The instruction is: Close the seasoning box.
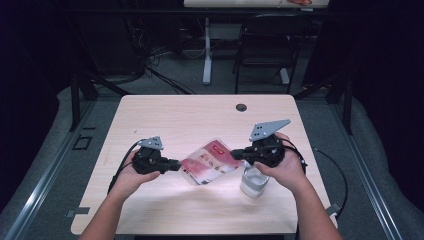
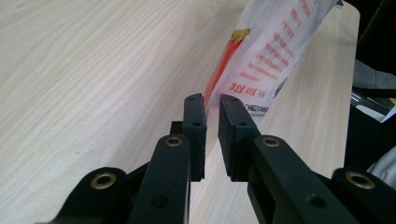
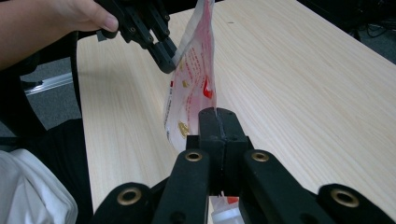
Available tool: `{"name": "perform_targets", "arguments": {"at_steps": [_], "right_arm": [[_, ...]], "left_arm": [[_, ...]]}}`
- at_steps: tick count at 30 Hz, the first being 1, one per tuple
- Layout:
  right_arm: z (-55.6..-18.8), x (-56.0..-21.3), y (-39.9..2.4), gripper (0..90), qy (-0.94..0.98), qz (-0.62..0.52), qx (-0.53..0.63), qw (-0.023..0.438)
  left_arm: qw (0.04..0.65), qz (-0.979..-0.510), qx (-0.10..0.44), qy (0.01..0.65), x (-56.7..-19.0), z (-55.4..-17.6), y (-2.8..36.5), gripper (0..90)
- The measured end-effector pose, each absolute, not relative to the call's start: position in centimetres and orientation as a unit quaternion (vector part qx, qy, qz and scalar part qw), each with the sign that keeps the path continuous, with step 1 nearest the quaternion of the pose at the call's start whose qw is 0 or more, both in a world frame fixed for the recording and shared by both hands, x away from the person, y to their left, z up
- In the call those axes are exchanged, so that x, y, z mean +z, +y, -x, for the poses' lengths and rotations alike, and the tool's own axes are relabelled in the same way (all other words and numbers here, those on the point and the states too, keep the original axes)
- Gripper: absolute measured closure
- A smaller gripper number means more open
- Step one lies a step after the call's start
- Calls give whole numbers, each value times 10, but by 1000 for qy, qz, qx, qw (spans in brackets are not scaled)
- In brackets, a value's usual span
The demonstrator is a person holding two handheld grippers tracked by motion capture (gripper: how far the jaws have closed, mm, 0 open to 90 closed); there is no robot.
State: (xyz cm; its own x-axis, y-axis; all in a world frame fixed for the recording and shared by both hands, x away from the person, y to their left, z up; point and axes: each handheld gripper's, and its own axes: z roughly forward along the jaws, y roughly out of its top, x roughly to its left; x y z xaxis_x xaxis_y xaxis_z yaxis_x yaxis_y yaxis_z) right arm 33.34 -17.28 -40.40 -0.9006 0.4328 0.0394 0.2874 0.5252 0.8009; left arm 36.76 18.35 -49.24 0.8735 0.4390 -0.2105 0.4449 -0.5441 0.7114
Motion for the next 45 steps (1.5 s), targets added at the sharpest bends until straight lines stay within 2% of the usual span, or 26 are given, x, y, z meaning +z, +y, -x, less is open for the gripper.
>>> {"name": "perform_targets", "arguments": {"at_steps": [23, 38, 45], "right_arm": [[-339, -409, -161, 900, 878, -207, 424, 84], [-339, -410, -152, 894, 880, -194, 428, 73], [-339, -411, -147, 885, 877, -189, 438, 63]], "left_arm": [[395, -878, -5, 271, -513, -371, 178, 833], [377, -885, -11, 272, -519, -368, 179, 773], [393, -879, -24, 268, -515, -366, 182, 745]]}}
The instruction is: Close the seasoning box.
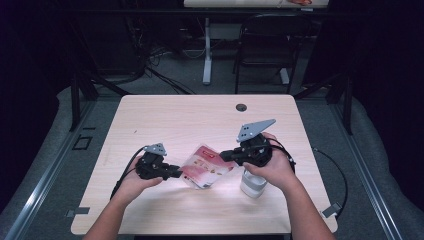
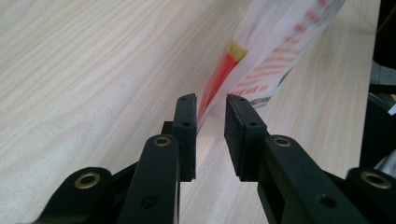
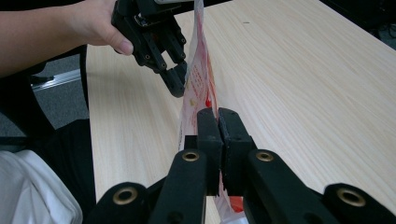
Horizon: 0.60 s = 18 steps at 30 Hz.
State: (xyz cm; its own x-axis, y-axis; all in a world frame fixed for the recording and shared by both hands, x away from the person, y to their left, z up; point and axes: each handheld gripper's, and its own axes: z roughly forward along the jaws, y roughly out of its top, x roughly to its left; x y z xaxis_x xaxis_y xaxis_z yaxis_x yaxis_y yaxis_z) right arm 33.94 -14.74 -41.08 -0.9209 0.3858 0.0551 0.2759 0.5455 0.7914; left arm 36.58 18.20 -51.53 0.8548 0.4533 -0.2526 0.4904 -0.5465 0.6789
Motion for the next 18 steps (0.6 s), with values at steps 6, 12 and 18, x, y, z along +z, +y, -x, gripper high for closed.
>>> {"name": "perform_targets", "arguments": {"at_steps": [6, 12, 18], "right_arm": [[-340, -410, -141, 879, 877, -184, 441, 55], [-341, -409, -132, 870, 877, -177, 444, 51], [-341, -409, -123, 856, 879, -172, 443, 52]], "left_arm": [[413, -874, -15, 255, -503, -360, 183, 735], [421, -873, -5, 245, -497, -356, 182, 738], [409, -879, 9, 246, -497, -356, 185, 803]]}}
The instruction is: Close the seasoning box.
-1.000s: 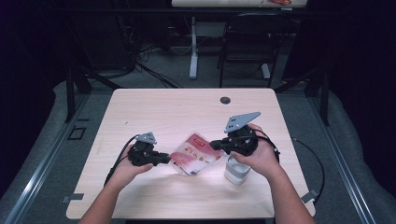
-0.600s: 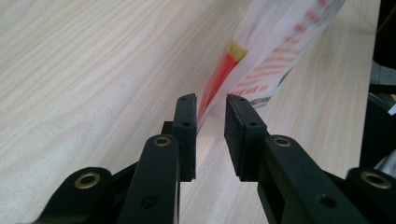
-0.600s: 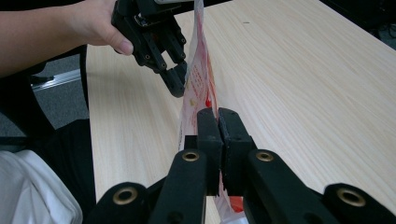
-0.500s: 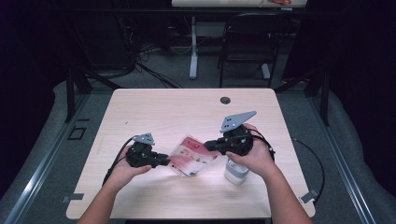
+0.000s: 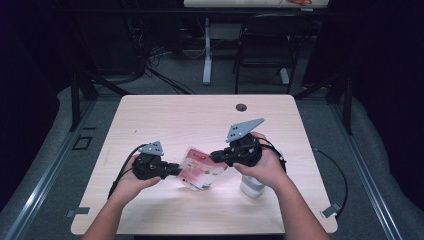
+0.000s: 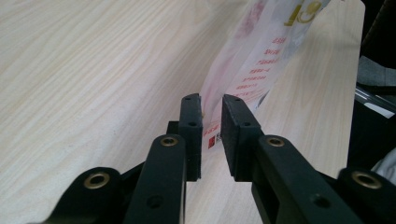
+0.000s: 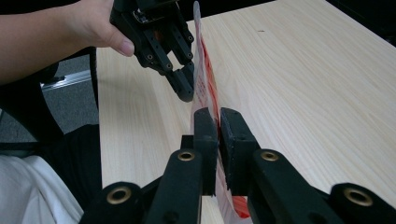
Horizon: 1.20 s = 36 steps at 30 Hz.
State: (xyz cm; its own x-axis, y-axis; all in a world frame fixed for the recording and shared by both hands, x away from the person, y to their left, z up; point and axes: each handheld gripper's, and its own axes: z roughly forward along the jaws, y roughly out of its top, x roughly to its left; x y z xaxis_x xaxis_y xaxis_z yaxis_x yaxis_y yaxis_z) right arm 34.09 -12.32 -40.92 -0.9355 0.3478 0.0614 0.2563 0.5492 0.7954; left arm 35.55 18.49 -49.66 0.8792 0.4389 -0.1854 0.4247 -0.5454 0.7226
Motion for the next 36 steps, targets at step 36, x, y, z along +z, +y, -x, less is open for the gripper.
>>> {"name": "perform_targets", "arguments": {"at_steps": [36], "right_arm": [[-337, -399, -104, 735, 862, -171, 476, 43]], "left_arm": [[429, -858, 1, 282, -498, -355, 211, 676]]}}
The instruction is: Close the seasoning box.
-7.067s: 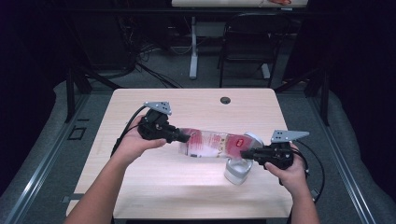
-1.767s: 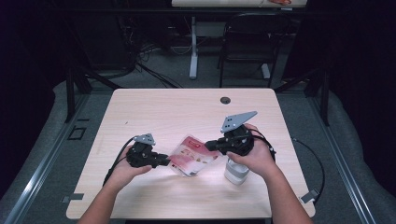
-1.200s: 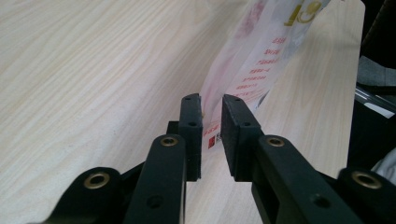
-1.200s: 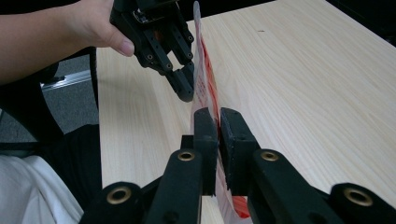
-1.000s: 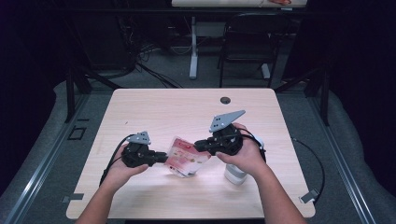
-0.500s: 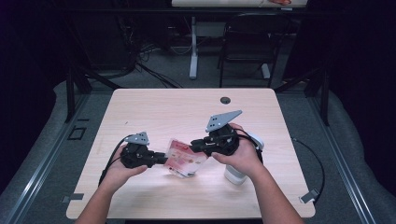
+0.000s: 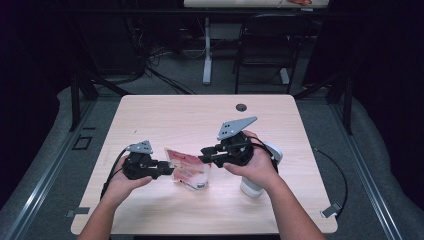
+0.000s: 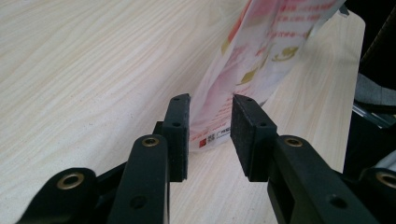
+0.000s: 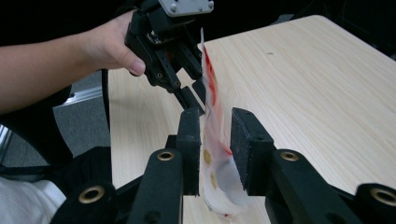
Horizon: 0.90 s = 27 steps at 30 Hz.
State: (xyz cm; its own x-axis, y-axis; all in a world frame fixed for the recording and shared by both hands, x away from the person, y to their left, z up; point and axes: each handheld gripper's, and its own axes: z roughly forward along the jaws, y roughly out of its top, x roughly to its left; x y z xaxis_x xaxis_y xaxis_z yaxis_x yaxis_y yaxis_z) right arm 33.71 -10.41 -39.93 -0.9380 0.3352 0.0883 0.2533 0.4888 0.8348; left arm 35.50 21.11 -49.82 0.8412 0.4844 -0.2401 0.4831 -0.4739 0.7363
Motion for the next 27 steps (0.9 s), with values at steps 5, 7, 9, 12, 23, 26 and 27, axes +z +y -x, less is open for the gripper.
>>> {"name": "perform_targets", "arguments": {"at_steps": [5, 7, 9, 12, 23, 26, 27], "right_arm": [[-337, -397, -108, 710, 856, -179, 483, 50], [-336, -397, -109, 692, 854, -181, 485, 53], [-336, -396, -112, 665, 852, -184, 486, 58], [-334, -396, -116, 632, 851, -186, 486, 66], [-330, -396, -138, 554, 833, -223, 494, 113], [-330, -396, -148, 530, 825, -243, 492, 136], [-330, -396, -151, 530, 823, -249, 491, 142]], "left_arm": [[432, -856, 2, 285, -499, -356, 214, 635], [436, -852, 5, 291, -498, -357, 216, 588], [436, -851, 8, 294, -497, -357, 218, 560], [438, -848, 16, 298, -494, -357, 223, 551], [440, -841, 35, 313, -488, -357, 240, 544], [440, -839, 36, 318, -486, -357, 244, 560], [443, -838, 37, 318, -486, -357, 245, 560]]}}
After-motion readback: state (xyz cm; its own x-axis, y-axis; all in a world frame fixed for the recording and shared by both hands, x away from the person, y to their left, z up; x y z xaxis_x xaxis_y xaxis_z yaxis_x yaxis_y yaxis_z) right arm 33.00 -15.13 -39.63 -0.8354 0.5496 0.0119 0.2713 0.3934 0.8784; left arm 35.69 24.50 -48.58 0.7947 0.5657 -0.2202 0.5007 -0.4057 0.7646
